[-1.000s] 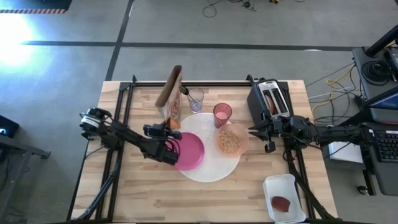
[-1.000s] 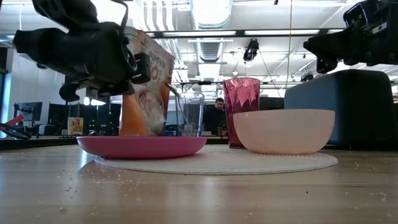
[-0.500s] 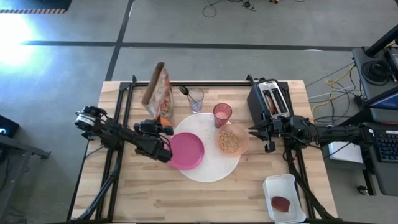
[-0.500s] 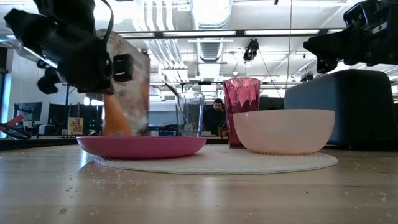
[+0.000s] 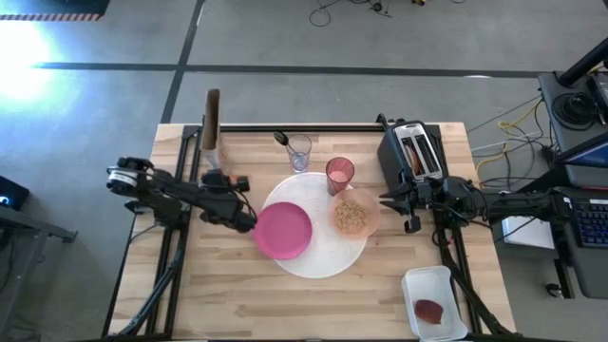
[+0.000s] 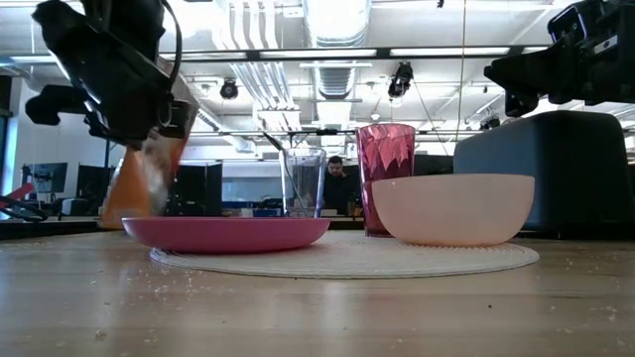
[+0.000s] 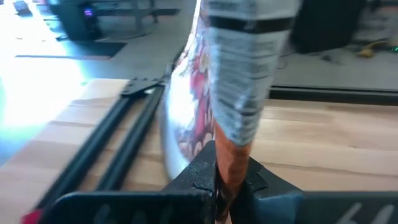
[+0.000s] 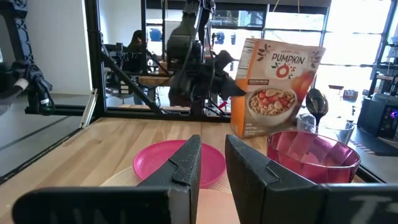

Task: Arrange a breakfast setting
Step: Pour the cereal from the orange cereal box into the orange bowl

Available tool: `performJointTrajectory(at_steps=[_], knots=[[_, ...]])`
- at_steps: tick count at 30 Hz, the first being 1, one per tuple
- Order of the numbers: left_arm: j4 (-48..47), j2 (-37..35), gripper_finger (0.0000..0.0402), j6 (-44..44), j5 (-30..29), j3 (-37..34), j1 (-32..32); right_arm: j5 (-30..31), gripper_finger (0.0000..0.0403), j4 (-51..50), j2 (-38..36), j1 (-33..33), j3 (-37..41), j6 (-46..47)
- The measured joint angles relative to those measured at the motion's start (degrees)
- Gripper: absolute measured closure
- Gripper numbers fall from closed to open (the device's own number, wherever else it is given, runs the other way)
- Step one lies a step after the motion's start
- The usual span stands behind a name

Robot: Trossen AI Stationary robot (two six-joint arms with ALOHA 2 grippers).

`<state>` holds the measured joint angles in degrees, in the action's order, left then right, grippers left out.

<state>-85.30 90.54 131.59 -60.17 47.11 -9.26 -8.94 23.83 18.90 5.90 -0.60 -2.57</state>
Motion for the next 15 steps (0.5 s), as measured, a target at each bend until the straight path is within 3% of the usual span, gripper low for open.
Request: performJointTrajectory(at_steps=[8,15], knots=[[-1.5,0.2,0.0401,0.0,2.3,-0.6,1.7,0.0,0.0339,0.0,0.0,0.0,0.0,0.0],[3.4,0.2,0.0401,0.5,2.5,-2.4,0.4,0.0,0.0339,0.0,0.0,0.0,0.0,0.0]])
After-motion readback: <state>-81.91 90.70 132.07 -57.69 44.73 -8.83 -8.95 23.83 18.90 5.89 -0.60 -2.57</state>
